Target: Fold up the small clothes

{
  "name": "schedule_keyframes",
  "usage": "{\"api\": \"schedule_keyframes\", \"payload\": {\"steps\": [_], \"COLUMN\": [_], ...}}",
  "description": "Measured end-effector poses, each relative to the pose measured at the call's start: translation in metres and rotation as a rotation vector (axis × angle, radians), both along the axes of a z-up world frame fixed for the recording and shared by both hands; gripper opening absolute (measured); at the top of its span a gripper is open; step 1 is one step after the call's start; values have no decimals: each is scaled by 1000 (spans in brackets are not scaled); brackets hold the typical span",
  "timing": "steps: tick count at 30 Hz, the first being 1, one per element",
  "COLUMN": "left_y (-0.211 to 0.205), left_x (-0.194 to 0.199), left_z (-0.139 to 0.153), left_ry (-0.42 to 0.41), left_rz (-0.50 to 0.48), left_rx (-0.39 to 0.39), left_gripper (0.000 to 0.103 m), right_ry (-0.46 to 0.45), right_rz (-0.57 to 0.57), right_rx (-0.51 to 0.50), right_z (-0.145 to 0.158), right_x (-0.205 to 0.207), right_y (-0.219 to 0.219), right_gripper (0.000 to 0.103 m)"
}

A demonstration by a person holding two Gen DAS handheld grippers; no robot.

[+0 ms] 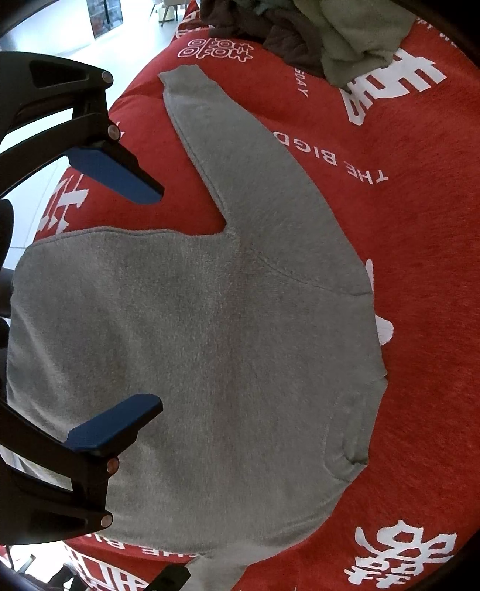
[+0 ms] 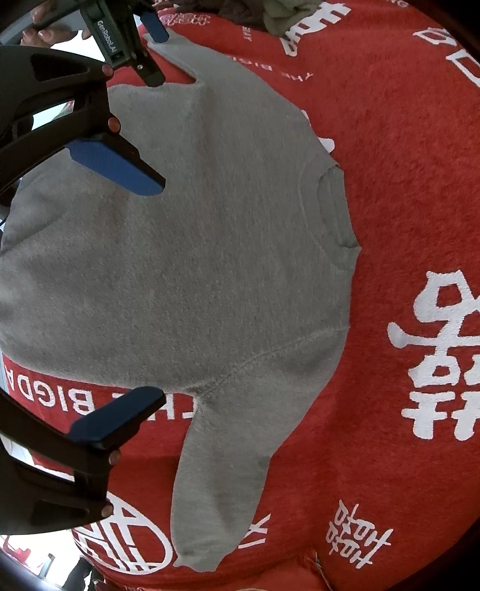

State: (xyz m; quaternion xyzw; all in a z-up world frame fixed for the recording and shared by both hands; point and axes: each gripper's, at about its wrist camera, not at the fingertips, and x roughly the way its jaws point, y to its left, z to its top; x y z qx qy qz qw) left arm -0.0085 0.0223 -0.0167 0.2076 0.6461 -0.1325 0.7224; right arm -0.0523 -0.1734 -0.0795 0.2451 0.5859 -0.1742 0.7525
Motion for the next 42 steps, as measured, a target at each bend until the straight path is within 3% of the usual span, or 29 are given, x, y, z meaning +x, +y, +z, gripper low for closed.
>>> {"api": "schedule_keyframes", "payload": {"steps": [42], "left_y": [9], "left_x": [2], "left_z": [-10], "left_ry": [10], "left_rz": [21], "left_rx": [1], "left_gripper": [103], "right_ry": [17], "right_rz": [14], "right_rx": [8], "right_z": [-11], "right_x": [12], "right_y": [9], "right_gripper": [103]}}
